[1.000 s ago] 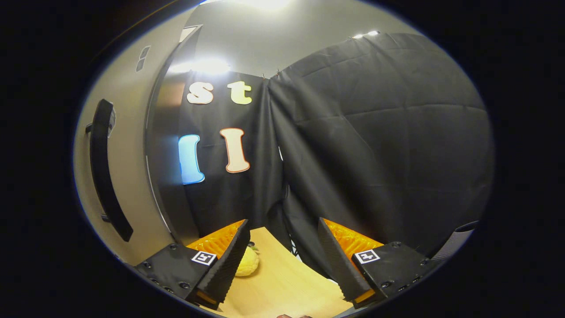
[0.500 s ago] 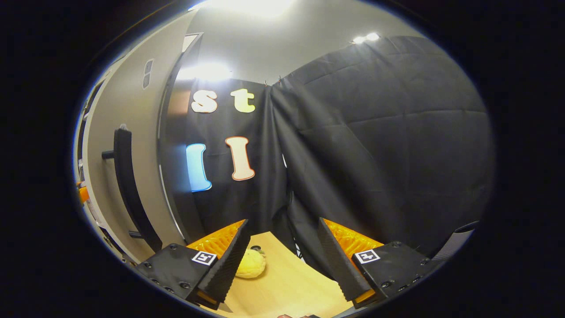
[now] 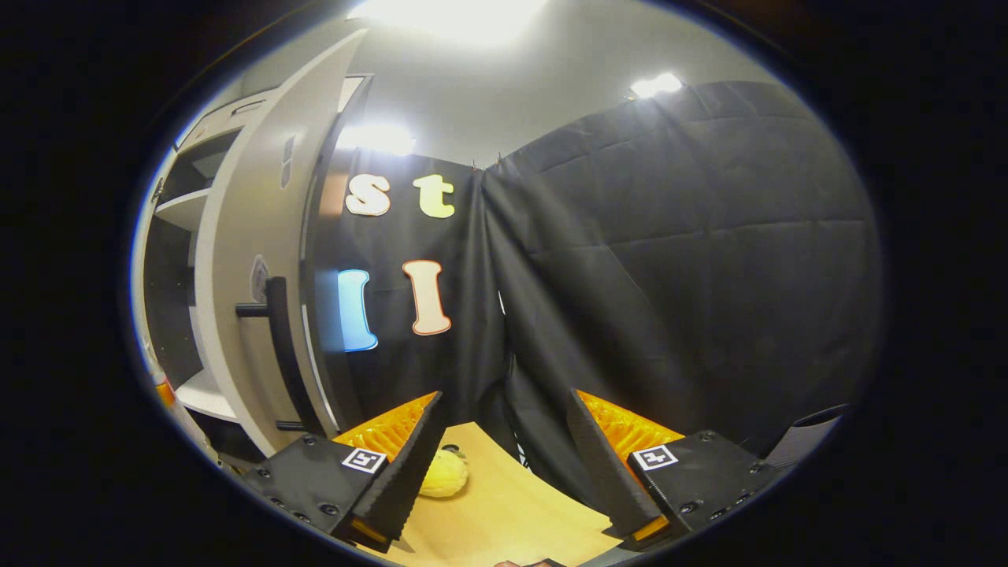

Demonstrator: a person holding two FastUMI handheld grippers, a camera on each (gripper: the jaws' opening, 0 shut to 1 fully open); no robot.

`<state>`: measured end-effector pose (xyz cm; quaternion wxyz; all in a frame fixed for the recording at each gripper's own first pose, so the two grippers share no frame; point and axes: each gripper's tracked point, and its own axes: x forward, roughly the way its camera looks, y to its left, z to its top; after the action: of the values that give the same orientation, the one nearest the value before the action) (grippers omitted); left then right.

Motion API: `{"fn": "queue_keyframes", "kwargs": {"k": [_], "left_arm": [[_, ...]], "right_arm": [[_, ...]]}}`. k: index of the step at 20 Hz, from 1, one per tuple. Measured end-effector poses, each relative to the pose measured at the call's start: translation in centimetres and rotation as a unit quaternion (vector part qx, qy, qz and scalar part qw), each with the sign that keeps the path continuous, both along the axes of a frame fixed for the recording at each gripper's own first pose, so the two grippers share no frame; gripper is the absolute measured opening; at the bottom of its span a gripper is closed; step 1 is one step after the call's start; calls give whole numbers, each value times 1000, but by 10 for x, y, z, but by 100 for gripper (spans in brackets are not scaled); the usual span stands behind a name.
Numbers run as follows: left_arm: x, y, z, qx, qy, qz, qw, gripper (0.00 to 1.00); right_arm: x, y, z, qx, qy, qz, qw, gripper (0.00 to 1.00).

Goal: Grasp the bottle in the cabinet with the left hand and place it on the coaster, then close the right door with the right hand and the left door with the left hand.

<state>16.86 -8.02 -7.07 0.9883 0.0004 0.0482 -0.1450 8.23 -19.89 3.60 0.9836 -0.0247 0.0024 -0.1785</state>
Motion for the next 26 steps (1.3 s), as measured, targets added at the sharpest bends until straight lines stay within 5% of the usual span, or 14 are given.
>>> {"fn": "queue_keyframes", "kwargs": {"k": [13, 26], "left_arm": [[-99, -3, -120, -24, 45, -41, 998, 69], [-152, -18, -244, -8, 115, -50, 992, 70]], "right_arm": [[-51, 33, -4, -13, 18, 2, 1000, 98], [-83, 48, -8, -50, 39, 3, 998, 98]]}}
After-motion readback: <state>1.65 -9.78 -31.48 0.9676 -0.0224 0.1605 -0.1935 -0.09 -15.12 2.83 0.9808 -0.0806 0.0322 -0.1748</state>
